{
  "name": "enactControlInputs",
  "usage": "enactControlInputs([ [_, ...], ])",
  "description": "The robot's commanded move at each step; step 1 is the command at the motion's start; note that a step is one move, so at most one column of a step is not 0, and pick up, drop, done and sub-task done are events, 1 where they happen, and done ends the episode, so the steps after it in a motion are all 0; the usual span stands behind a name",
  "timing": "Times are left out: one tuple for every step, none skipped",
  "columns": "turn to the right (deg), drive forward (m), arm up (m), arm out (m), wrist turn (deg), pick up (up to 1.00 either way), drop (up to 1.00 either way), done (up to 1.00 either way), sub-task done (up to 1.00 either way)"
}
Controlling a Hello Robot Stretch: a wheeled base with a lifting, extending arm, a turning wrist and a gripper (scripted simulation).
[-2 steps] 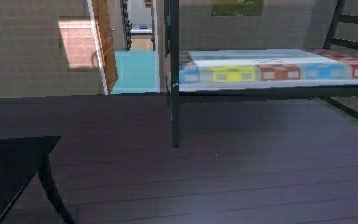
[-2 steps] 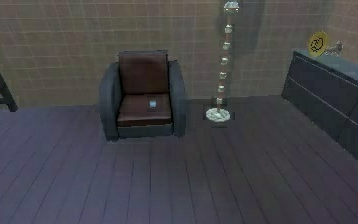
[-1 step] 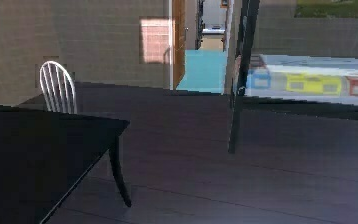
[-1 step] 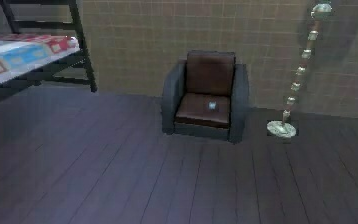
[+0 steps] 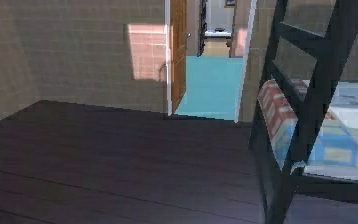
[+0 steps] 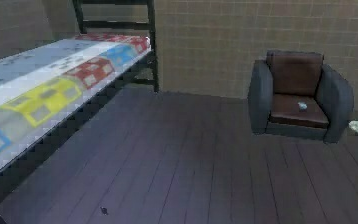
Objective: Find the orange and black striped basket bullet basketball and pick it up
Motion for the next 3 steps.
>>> enactControlInputs([
  [0.0,0.85,0.0,0.0,0.0,0.0,0.0,0.0,0.0],
  [12.0,0.0,0.0,0.0,0.0,0.0,0.0,0.0,0.0],
  [0.0,1.0,0.0,0.0,0.0,0.0,0.0,0.0,0.0],
])
